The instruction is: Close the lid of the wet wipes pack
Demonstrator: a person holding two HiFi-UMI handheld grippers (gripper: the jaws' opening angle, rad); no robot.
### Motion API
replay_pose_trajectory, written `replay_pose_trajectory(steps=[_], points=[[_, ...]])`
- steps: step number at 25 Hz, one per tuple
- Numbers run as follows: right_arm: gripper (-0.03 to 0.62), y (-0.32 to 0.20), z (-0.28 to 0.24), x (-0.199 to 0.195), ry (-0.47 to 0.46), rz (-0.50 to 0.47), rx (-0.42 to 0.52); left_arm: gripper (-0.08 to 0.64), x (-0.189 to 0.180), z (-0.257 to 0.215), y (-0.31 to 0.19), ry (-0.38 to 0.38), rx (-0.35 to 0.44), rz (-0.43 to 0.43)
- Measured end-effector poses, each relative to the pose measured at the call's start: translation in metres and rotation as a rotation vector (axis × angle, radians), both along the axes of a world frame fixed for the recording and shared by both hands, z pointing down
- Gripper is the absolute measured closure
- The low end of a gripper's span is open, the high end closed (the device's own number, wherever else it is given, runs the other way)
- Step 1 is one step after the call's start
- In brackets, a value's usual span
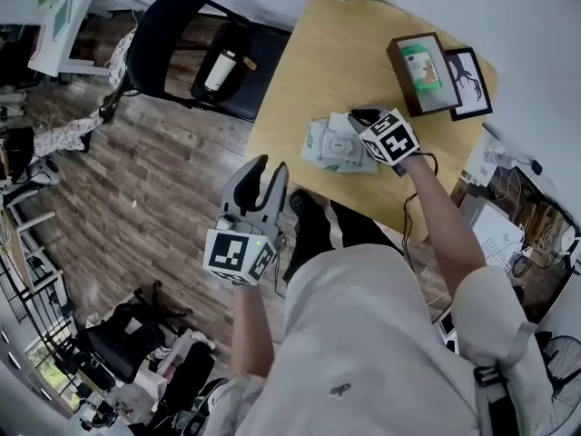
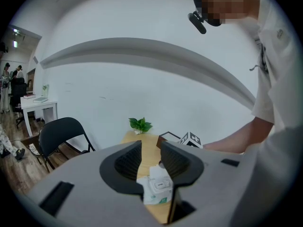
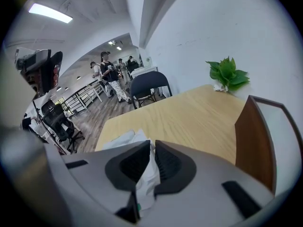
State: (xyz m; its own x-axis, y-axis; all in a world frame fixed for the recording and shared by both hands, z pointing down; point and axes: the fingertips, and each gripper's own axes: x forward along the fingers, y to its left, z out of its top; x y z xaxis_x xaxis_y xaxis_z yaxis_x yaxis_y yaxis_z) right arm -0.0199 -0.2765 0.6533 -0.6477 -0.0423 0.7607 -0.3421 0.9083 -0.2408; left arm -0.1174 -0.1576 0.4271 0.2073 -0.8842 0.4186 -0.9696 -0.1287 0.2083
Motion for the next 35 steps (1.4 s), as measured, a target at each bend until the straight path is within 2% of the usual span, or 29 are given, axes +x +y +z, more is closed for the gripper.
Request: replay_pose_trajectory(steps=[10,27,35], points=[[0.571,0.014,-0.013,0.003,0.015,0.005,0.053,0.437,-0.003,-0.016,0.008,-0.016,0.041,0.027],[0.568,0.056,-0.027,0.006,0.06,0.057,0.101,0.439,-0.01,-0.033,0.034,0.007,0.096,0.122],[0.566,0.077,-0.024,0.006,0.087,0.042,0.127,0.438,-0.014,-0.035,0.046,0.026,0.108,0.16]])
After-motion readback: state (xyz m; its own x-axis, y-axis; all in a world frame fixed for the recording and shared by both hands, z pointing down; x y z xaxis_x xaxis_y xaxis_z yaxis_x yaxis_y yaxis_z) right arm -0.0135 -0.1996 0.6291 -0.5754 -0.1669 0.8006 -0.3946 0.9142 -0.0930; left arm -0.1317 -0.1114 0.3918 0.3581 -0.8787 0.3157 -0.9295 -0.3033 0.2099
